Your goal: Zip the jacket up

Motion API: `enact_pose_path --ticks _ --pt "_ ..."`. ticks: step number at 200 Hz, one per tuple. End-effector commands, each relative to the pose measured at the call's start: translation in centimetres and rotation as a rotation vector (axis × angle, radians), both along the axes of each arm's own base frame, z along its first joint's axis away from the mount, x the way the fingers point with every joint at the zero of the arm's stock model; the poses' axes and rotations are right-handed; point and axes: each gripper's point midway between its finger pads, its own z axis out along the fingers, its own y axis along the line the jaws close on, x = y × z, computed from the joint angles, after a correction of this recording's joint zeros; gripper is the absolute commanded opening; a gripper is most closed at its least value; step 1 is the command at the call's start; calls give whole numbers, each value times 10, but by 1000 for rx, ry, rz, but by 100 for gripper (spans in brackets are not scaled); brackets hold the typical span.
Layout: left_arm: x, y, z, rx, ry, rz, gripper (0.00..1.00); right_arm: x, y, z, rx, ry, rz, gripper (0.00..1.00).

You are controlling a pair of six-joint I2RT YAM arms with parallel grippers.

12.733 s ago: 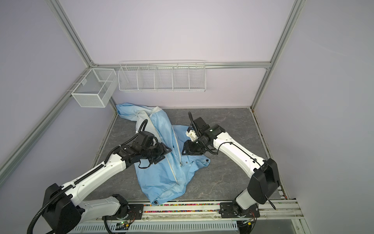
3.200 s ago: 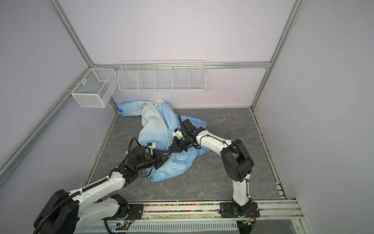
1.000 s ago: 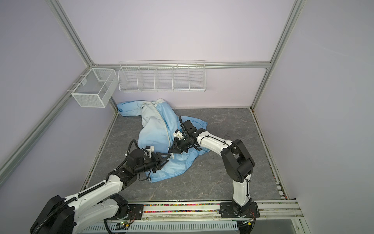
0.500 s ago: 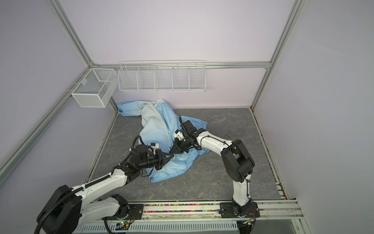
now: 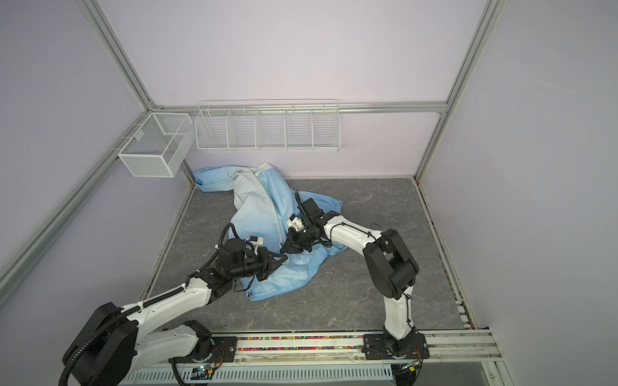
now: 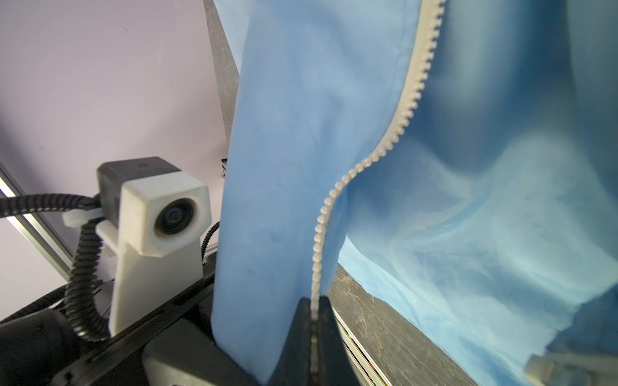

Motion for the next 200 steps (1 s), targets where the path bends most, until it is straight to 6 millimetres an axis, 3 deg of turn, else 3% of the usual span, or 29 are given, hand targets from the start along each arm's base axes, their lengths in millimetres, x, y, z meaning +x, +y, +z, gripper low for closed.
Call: enact_pose_path --ticks 1,52,74,145,161,178,200 --pt "0 -4 9 -17 -21 -22 19 5 0 -3 -4 -4 6 8" --pt "-2 -3 3 -1 -5 -22 17 6 -5 -8 -13 -4 6 7" --pt "-1 -3 1 3 -2 -23 0 6 -7 -10 -22 -1 6 8" --pt "0 -4 0 5 -10 -23 0 7 -10 -7 -27 6 -1 8" --pt "1 -3 -1 14 -12 -18 0 11 -16 -2 -29 5 -25 16" --pt "1 -1 -4 26 -13 -8 0 17 -31 5 -49 -6 -67 31" --pt "3 5 -7 44 -16 23 0 21 -51 15 -69 -18 -109 40"
